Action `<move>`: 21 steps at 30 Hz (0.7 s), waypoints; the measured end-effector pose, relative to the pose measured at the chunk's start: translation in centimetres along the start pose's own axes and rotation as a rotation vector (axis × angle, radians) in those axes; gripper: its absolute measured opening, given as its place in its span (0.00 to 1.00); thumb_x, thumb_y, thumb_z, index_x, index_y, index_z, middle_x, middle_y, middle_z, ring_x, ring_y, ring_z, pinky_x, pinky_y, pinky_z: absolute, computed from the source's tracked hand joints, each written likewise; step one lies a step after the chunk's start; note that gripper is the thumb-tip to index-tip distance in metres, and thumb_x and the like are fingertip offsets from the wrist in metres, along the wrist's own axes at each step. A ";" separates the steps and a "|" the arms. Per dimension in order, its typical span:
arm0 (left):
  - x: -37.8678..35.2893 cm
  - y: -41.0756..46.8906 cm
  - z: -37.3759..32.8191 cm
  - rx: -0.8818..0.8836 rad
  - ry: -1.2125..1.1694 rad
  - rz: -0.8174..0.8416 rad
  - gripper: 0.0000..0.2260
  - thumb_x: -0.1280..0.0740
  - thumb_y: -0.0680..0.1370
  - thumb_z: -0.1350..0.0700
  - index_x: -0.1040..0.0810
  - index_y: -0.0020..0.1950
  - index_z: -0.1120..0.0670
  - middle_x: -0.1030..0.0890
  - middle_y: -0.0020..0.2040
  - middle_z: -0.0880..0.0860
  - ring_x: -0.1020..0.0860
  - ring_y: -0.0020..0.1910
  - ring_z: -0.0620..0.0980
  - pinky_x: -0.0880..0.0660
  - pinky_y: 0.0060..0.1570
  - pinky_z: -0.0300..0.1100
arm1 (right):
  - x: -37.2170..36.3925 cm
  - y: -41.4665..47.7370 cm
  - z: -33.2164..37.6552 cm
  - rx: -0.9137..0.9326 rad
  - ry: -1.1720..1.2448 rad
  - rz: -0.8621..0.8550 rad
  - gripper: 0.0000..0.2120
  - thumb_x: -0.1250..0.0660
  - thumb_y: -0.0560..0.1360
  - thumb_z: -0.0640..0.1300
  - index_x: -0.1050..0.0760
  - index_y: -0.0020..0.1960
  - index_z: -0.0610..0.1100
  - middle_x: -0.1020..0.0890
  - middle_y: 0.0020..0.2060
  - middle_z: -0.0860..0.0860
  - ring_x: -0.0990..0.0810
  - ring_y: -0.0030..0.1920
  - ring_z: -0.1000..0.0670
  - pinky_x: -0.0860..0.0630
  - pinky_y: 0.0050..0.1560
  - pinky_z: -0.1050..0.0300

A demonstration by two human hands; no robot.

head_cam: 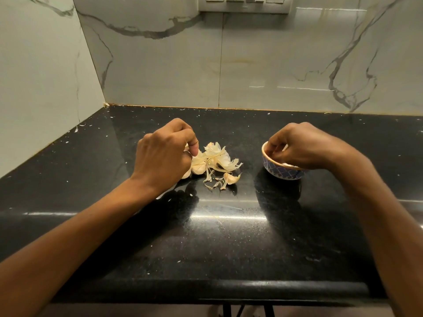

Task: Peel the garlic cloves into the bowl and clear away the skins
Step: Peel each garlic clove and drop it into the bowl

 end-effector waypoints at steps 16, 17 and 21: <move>-0.1 0.0 -0.1 0.062 0.007 0.013 0.12 0.29 0.67 0.66 0.19 0.36 0.48 0.18 0.45 0.47 0.23 0.33 0.52 0.31 0.32 0.41 | -1.5 2.4 -0.2 0.038 0.080 -0.171 0.06 0.26 0.76 0.43 0.13 0.52 0.49 0.13 0.49 0.50 0.19 0.50 0.55 0.28 0.52 0.63; -0.1 0.0 0.0 0.060 0.005 0.013 0.12 0.29 0.67 0.66 0.19 0.36 0.48 0.18 0.45 0.48 0.23 0.33 0.52 0.31 0.32 0.41 | -1.3 2.4 -0.4 0.038 0.078 -0.171 0.07 0.26 0.77 0.42 0.13 0.52 0.50 0.13 0.49 0.50 0.19 0.50 0.54 0.28 0.51 0.62; 0.0 0.0 0.0 0.059 -0.001 0.010 0.12 0.29 0.67 0.66 0.19 0.36 0.48 0.18 0.45 0.48 0.22 0.34 0.53 0.30 0.33 0.42 | -0.4 2.1 -1.3 0.025 0.103 -0.186 0.10 0.30 0.78 0.38 0.13 0.52 0.50 0.15 0.47 0.52 0.21 0.49 0.55 0.30 0.43 0.69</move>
Point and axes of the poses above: each hand's wrist, its own y-axis towards the middle knuckle, its own x-axis out of the back of the hand, z = x × y, the point moved 1 cm from there along y, towards the middle knuckle
